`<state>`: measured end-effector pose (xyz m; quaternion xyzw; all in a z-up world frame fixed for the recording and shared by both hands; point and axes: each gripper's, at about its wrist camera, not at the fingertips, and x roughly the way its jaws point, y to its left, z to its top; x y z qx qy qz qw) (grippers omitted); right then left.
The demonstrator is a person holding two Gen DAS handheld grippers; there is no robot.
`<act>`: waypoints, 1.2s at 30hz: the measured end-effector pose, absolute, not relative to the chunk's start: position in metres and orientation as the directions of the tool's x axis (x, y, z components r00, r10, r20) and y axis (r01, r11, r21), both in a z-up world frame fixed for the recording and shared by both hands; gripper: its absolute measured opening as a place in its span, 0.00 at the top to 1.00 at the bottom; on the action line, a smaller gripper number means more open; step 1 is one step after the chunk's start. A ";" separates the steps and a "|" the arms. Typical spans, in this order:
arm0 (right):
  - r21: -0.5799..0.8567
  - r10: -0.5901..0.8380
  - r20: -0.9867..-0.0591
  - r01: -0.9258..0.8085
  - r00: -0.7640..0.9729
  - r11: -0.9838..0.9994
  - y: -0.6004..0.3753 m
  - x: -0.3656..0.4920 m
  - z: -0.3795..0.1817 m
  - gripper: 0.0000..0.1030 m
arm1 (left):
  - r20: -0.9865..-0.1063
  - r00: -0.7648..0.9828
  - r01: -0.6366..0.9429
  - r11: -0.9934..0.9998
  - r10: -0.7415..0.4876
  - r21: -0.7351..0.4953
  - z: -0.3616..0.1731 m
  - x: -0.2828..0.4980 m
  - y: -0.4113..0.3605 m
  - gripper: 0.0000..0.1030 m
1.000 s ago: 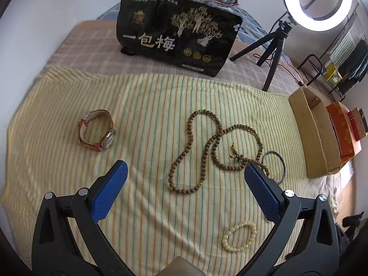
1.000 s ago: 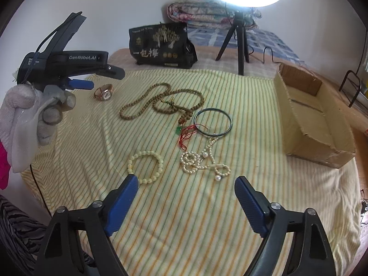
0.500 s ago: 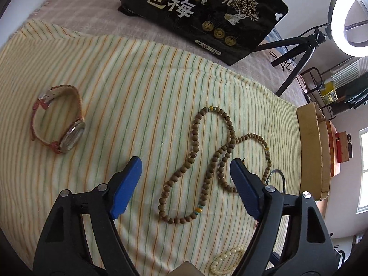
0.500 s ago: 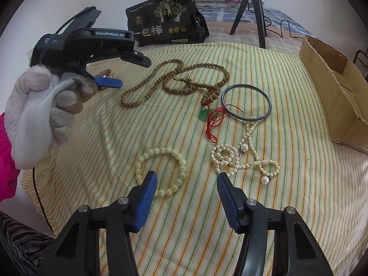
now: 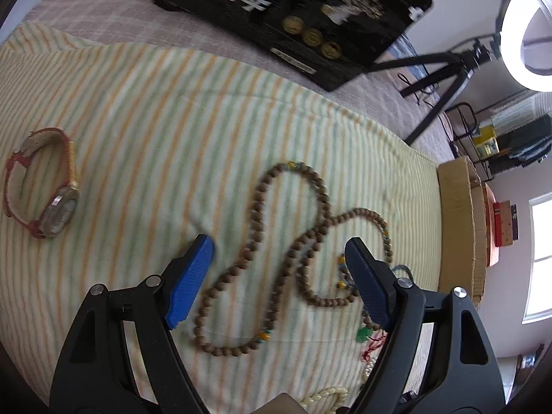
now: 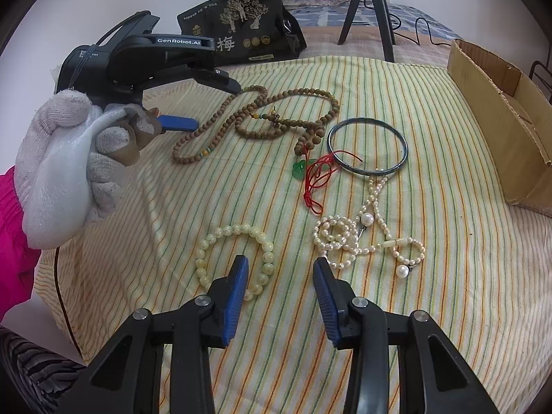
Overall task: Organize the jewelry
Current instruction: 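Grasp the brown wooden bead necklace with the left tool while the right tool grasps the cream bead bracelet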
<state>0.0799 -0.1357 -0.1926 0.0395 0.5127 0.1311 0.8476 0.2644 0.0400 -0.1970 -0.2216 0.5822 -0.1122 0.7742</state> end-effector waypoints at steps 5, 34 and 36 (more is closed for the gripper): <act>0.202 0.262 -0.857 -0.179 0.443 0.963 -0.135 0.081 -0.193 0.62 | -0.878 0.283 0.001 0.915 -0.387 -0.403 -0.193 0.260 0.006 0.21; 0.153 0.228 -0.861 -0.196 0.455 0.969 -0.128 0.079 -0.195 0.63 | -0.921 0.358 0.195 0.977 -0.153 -0.086 -0.201 0.227 -0.067 0.25; 0.149 0.225 -0.861 -0.199 0.455 0.969 -0.127 0.079 -0.195 0.63 | -0.917 0.365 0.200 0.976 -0.160 -0.091 -0.201 0.227 -0.066 0.33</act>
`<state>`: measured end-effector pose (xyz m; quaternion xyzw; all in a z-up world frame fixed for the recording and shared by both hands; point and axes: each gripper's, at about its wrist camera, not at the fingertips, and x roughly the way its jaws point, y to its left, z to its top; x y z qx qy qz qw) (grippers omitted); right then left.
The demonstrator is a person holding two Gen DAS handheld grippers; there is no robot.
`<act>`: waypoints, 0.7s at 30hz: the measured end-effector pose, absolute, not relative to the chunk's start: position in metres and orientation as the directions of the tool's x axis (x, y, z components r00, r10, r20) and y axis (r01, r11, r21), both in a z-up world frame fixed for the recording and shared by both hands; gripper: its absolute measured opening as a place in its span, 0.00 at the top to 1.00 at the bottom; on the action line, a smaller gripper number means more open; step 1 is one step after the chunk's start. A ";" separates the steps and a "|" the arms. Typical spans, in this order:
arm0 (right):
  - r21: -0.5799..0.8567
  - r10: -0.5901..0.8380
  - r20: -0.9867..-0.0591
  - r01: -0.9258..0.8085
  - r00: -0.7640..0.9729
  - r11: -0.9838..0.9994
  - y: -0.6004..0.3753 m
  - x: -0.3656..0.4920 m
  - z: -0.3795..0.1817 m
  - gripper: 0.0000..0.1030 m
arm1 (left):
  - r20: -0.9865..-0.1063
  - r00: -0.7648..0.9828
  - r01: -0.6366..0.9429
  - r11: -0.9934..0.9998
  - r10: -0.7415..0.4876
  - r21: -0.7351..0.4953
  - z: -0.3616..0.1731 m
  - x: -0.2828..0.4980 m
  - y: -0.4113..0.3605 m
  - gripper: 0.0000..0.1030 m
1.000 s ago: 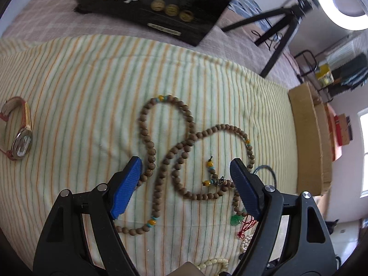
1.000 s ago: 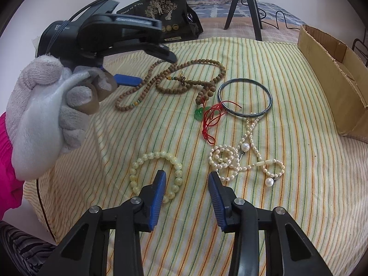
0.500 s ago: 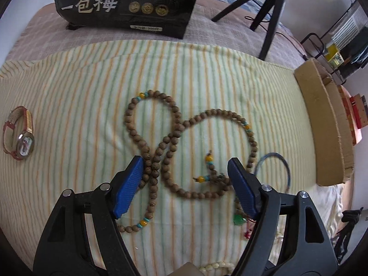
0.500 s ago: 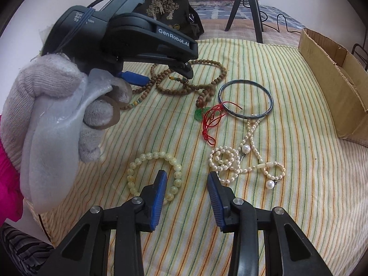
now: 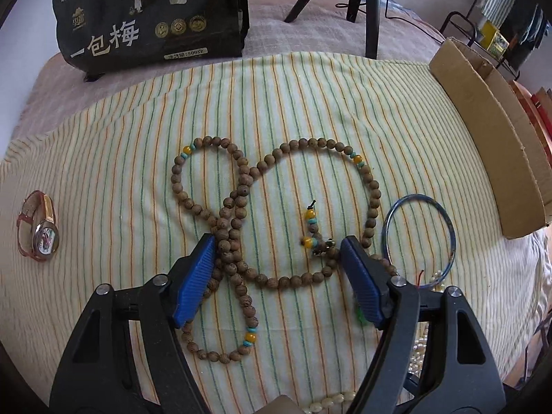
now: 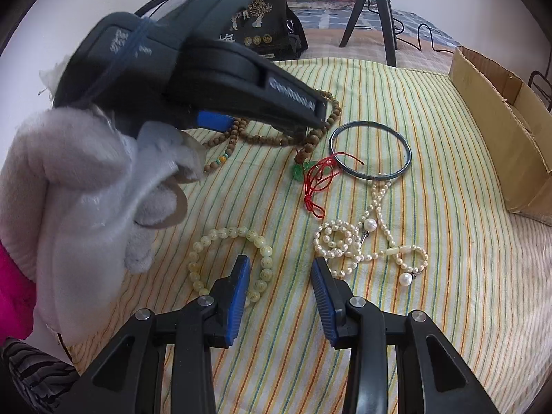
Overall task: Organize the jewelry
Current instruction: 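Grasp the brown wooden bead necklace with the left tool while the right tool grasps the cream bead bracelet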
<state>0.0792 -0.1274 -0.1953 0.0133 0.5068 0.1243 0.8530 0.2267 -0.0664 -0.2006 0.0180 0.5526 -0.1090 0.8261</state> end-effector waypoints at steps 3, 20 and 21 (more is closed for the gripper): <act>0.135 0.217 -0.863 -0.206 0.456 0.969 -0.126 0.079 -0.195 0.64 | -0.911 0.375 0.179 0.978 -0.172 -0.110 -0.198 0.229 -0.058 0.58; 0.080 0.193 -0.869 -0.256 0.456 0.963 -0.117 0.078 -0.195 0.95 | -0.894 0.379 0.159 0.969 -0.239 -0.191 -0.193 0.229 -0.035 0.91; 0.088 0.200 -0.867 -0.255 0.457 0.963 -0.118 0.078 -0.194 0.95 | -0.892 0.382 0.155 0.968 -0.242 -0.196 -0.191 0.228 -0.033 0.92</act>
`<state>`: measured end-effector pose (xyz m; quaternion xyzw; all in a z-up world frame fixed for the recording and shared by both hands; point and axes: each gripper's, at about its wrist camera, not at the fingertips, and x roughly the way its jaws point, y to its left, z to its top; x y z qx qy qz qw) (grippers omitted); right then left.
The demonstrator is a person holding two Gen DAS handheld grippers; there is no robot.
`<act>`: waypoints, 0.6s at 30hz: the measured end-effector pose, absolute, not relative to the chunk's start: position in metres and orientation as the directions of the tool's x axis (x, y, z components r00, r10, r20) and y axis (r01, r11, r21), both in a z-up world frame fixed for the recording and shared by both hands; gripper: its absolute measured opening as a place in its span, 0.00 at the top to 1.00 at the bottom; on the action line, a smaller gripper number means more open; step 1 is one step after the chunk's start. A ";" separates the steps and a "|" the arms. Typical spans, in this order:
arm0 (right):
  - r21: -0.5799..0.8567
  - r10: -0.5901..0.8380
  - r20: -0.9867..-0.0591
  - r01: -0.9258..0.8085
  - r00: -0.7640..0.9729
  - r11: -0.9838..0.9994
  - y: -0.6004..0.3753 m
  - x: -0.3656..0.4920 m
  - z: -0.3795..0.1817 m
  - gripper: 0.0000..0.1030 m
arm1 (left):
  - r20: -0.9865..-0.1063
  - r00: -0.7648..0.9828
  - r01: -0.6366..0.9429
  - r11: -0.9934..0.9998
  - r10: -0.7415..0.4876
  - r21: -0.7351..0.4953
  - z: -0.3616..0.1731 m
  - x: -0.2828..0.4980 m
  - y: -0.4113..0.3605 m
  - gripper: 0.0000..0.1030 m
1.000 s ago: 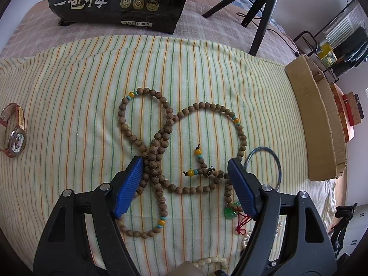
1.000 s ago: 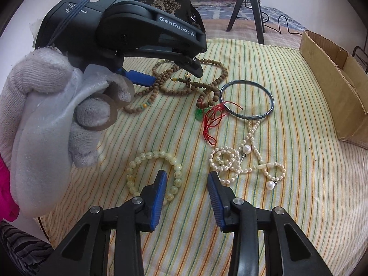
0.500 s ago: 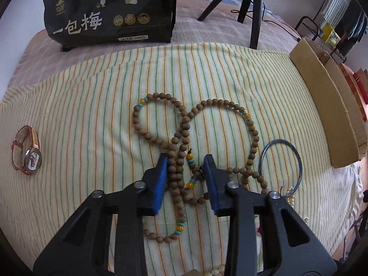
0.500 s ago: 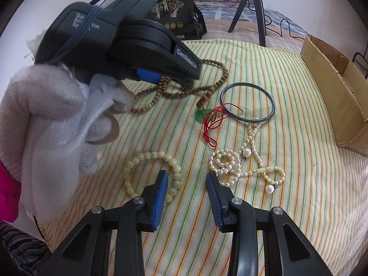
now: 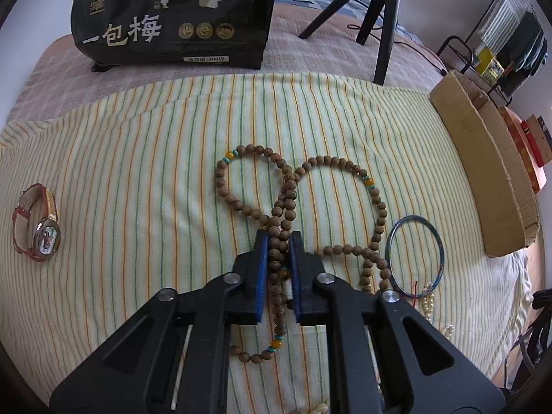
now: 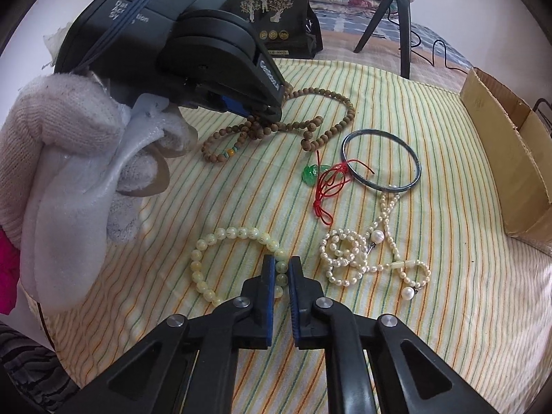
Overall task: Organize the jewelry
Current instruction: 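Grasp the brown wooden bead necklace with the left tool while the right tool grasps the cream bead bracelet, then lift the bead necklace and bracelet and carry both over the cardboard box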
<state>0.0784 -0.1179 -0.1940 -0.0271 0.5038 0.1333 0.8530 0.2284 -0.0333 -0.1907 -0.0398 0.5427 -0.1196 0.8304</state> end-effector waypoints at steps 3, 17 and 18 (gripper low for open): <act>0.116 0.222 -0.857 -0.244 0.466 0.963 -0.122 0.079 -0.188 0.95 | -0.880 0.403 0.150 0.967 -0.251 -0.208 -0.181 0.227 -0.029 0.95; 0.147 0.262 -0.808 -0.251 0.528 0.957 -0.125 0.071 -0.149 0.95 | -0.816 0.494 0.122 0.953 -0.301 -0.278 -0.130 0.217 -0.002 0.96; 0.150 0.264 -0.804 -0.249 0.533 0.957 -0.127 0.070 -0.146 0.95 | -0.810 0.500 0.119 0.951 -0.307 -0.286 -0.126 0.216 0.000 0.96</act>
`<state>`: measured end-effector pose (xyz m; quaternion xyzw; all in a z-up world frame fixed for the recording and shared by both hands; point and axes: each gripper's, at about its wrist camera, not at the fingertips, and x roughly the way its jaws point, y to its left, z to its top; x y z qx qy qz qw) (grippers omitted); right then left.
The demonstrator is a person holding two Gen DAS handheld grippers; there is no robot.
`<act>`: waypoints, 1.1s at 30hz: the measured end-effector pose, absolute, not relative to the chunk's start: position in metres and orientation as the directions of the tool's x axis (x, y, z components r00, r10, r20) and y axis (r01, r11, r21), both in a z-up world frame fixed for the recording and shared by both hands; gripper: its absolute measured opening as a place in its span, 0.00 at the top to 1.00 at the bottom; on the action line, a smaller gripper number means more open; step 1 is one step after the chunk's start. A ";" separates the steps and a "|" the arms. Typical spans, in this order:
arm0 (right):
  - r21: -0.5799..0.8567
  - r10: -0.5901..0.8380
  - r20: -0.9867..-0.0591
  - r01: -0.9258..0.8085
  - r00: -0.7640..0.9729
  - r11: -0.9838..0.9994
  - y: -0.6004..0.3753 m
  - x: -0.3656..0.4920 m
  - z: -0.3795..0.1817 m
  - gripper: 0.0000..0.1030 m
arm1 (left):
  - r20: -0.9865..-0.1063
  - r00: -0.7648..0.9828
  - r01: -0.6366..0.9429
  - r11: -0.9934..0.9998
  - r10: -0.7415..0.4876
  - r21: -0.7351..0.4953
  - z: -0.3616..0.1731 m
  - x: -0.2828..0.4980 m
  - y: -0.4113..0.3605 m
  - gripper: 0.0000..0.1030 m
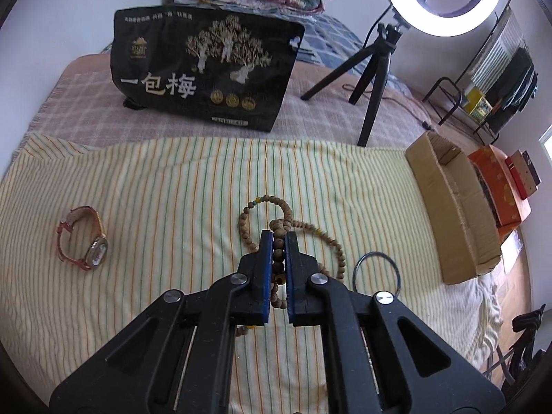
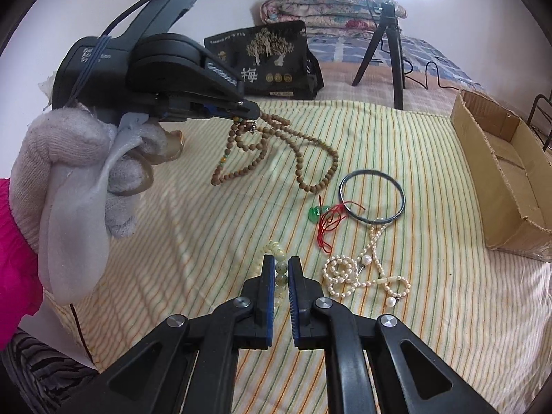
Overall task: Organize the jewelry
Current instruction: 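Lift the bead necklace and bracelet and carry both over the cardboard box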
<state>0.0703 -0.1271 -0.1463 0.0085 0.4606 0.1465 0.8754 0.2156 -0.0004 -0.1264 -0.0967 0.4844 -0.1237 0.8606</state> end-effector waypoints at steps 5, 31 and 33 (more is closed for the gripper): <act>0.152 0.267 -0.789 -0.245 0.554 0.958 -0.134 0.063 -0.132 0.95 | -0.779 0.537 0.110 0.943 -0.323 -0.315 -0.104 0.210 0.009 0.96; 0.182 0.288 -0.671 -0.225 0.683 0.957 -0.194 0.041 -0.043 0.95 | -0.612 0.664 0.215 0.894 -0.429 -0.394 0.017 0.178 -0.009 0.96; 0.173 0.277 -0.665 -0.218 0.694 0.961 -0.201 0.041 -0.037 0.95 | -0.602 0.665 0.233 0.888 -0.442 -0.396 0.026 0.177 -0.018 0.96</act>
